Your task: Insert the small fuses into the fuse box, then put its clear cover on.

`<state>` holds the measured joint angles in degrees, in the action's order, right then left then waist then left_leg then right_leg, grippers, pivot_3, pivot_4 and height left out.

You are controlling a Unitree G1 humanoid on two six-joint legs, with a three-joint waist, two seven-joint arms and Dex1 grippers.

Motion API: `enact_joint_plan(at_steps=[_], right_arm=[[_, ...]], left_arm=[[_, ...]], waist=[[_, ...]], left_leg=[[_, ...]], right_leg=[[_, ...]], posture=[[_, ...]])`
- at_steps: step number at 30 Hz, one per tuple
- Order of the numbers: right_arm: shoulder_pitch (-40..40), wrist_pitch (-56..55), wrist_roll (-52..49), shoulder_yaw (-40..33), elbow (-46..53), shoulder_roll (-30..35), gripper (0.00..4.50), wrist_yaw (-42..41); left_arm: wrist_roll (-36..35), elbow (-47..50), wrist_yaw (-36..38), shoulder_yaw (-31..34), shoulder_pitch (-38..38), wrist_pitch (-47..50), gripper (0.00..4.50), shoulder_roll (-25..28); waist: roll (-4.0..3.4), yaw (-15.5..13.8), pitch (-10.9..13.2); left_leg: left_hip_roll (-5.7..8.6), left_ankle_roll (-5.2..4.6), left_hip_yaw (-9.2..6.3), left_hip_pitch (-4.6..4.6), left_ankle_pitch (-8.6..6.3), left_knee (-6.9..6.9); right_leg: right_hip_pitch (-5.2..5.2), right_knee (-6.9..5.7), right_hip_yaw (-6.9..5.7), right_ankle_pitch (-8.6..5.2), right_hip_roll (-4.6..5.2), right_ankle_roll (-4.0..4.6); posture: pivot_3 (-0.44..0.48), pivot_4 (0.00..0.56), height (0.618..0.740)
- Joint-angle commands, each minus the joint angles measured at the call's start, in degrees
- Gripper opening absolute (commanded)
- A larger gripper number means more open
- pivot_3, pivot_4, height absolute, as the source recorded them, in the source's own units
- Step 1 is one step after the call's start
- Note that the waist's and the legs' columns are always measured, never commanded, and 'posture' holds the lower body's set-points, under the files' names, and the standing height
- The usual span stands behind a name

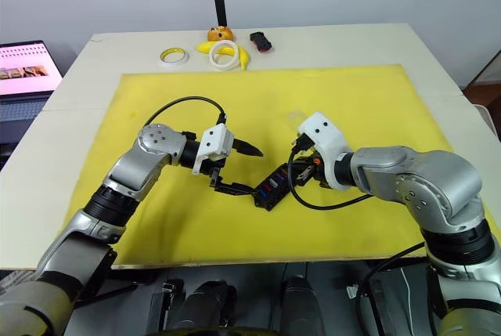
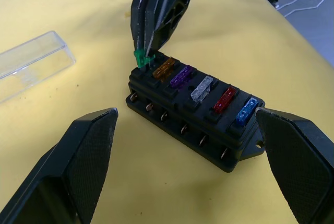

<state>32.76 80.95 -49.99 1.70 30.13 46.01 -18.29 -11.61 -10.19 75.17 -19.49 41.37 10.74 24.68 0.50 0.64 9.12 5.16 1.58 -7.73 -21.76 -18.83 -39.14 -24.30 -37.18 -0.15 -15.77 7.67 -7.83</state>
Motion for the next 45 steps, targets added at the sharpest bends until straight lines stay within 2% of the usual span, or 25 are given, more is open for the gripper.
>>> enact_joint_plan(at_steps=[1, 22, 34, 45], right_arm=[[0.46, -0.27, 1.19, -0.63, 1.86, -0.22, 0.0, -0.53], [0.18, 0.98, 5.54, 2.48, 2.71, -1.53, 0.0, -2.4], [6.64, 4.19, 6.51, 4.59, -1.23, -0.74, 0.0, -7.18], [5.64, 2.07, 9.63, 7.81, -0.67, -0.15, 0.0, -8.82]], left_arm=[[-0.07, 1.96, 0.1, 0.68, 1.26, -0.17, 4.42, 0.25], [-0.09, 2.61, -0.61, 0.62, 1.29, 0.56, 4.42, 0.04], [0.42, 2.83, -1.15, 0.31, 0.49, -0.36, 4.42, -0.8], [0.38, 3.82, -1.97, 0.43, -0.51, 0.02, 4.42, -0.84]], waist=[[0.0, 0.0, 0.0], [0.0, 0.02, 0.0], [0.0, -0.01, 0.0], [-0.01, 0.05, 0.0]], left_leg=[[0.0, 0.0, 0.0, 0.0, 0.0, 0.0], [0.0, 0.0, 0.0, 0.01, 0.0, -0.01], [0.0, 0.0, 0.0, 0.0, 0.0, -0.01], [0.0, 0.0, -0.01, 0.01, 0.0, -0.01]], right_leg=[[0.0, 0.0, 0.0, 0.0, 0.0, 0.0], [0.0, -0.02, 0.0, 0.0, 0.0, 0.0], [-0.01, -0.02, 0.0, 0.0, 0.0, 0.0], [-0.02, -0.03, 0.0, 0.0, 0.0, 0.0]], posture=[[0.0, 0.15, 0.74], [0.0, 0.15, 0.74], [0.0, 0.15, 0.74], [0.0, 0.15, 0.74]])
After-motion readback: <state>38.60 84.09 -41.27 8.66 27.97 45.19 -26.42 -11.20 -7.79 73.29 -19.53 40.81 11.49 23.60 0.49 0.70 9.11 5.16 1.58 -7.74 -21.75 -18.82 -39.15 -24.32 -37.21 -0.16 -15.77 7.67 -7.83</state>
